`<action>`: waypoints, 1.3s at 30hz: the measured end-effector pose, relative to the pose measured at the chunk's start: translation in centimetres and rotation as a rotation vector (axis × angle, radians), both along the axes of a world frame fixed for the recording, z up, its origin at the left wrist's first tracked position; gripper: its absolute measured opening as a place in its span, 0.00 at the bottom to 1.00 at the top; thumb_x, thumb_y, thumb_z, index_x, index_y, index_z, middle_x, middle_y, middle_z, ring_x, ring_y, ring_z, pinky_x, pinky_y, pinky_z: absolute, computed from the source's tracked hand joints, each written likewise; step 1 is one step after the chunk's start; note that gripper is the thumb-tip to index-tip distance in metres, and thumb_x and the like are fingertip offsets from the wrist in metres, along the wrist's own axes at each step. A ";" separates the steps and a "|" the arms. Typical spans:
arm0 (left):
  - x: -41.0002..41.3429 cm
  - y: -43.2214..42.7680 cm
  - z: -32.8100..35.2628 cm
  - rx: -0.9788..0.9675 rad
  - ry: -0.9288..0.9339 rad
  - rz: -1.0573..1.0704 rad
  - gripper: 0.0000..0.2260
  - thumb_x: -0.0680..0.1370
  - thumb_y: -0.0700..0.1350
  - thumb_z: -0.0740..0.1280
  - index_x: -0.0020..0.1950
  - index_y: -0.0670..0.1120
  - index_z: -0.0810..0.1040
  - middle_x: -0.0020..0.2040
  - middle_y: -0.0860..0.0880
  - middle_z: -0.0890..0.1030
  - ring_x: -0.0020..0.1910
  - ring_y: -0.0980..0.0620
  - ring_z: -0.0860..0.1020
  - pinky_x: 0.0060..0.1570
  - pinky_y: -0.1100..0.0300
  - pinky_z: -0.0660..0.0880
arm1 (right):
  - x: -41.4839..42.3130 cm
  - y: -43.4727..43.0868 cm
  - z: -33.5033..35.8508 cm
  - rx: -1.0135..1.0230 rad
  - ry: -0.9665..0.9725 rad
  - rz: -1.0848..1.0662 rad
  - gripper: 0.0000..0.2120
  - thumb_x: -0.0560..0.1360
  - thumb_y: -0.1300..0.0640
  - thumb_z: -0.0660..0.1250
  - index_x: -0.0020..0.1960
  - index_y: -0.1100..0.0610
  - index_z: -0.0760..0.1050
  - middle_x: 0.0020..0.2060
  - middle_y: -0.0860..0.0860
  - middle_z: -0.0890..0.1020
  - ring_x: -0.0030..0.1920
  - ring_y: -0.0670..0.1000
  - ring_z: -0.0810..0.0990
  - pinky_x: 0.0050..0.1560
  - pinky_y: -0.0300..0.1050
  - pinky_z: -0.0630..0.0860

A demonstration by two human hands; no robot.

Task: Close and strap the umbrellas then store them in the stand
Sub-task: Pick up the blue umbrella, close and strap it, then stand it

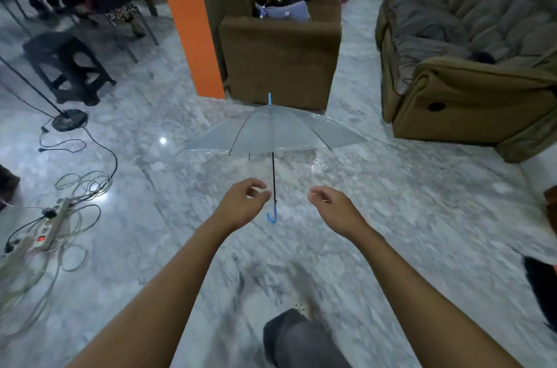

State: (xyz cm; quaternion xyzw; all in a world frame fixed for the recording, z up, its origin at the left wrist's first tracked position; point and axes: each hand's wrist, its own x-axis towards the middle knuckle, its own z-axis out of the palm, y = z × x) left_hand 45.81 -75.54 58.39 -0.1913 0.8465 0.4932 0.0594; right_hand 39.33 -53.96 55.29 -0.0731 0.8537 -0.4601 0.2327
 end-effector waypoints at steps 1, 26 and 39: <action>-2.1 -1.0 -1.8 0.021 -0.042 -0.010 0.10 0.78 0.49 0.67 0.57 0.47 0.79 0.47 0.46 0.80 0.41 0.50 0.79 0.36 0.65 0.72 | -2.0 -1.0 -1.8 -0.001 -0.032 -0.017 0.18 0.81 0.47 0.62 0.68 0.53 0.74 0.64 0.48 0.78 0.58 0.45 0.76 0.53 0.38 0.69; -43.5 -12.8 -59.6 0.334 -0.097 0.197 0.23 0.78 0.56 0.66 0.67 0.44 0.72 0.59 0.44 0.76 0.55 0.42 0.77 0.54 0.51 0.75 | -30.6 -14.3 -57.0 0.003 -0.047 -0.146 0.20 0.81 0.48 0.61 0.71 0.53 0.70 0.65 0.53 0.76 0.58 0.51 0.76 0.53 0.40 0.68; -48.9 -9.1 -60.4 0.458 0.135 -0.001 0.12 0.84 0.46 0.56 0.61 0.39 0.69 0.44 0.38 0.81 0.39 0.39 0.83 0.42 0.48 0.83 | -34.8 -13.9 -59.2 0.005 0.071 -0.161 0.22 0.80 0.44 0.61 0.72 0.50 0.69 0.67 0.53 0.75 0.63 0.53 0.76 0.62 0.47 0.72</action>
